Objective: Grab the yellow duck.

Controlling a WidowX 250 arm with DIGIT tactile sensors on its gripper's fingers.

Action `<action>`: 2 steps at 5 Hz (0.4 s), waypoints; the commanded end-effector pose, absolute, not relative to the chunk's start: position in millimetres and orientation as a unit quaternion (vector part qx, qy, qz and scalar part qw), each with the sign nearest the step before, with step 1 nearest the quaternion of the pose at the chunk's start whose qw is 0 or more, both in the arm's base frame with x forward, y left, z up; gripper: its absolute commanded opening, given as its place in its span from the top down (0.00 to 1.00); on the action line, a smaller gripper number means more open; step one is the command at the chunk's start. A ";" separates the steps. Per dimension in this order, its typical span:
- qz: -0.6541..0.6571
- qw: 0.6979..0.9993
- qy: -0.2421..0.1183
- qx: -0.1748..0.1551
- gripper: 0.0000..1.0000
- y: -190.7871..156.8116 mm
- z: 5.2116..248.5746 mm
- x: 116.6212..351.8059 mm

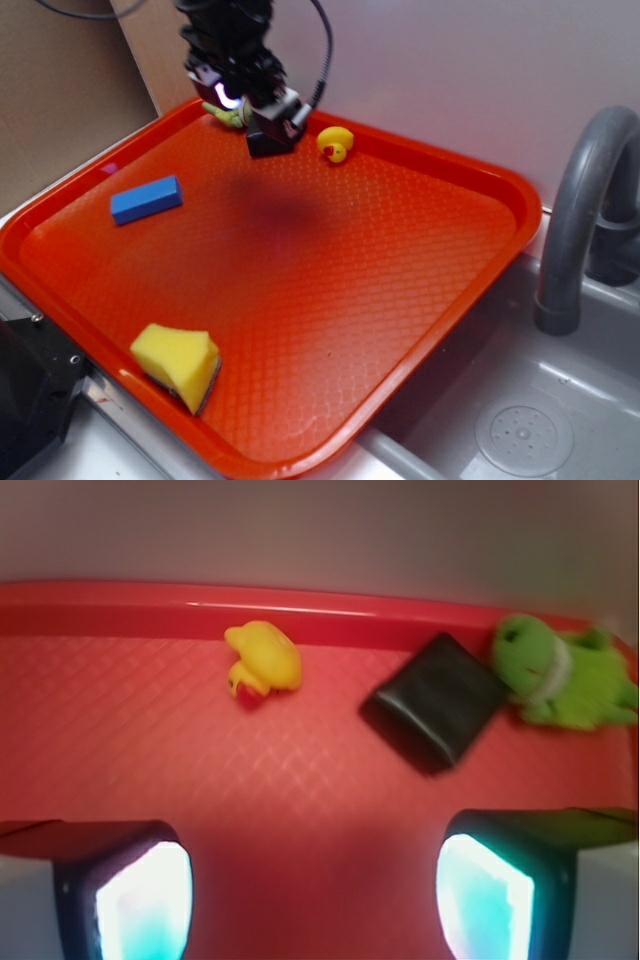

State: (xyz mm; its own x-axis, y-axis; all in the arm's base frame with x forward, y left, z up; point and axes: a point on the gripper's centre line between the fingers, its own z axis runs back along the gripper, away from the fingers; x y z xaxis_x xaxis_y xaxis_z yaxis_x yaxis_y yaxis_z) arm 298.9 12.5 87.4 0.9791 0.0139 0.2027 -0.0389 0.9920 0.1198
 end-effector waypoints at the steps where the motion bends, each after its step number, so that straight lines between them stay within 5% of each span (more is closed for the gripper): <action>1: -0.036 0.987 -0.148 0.058 0.00 -0.6 84.2 350.5; 2: -0.050 0.985 -0.150 0.072 0.00 0.1 81.2 364.2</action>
State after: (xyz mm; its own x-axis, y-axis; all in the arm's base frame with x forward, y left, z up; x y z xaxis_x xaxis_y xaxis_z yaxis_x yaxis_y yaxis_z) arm 350.5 3.0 59.5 0.9698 -0.0975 0.2235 0.0660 0.9873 0.1444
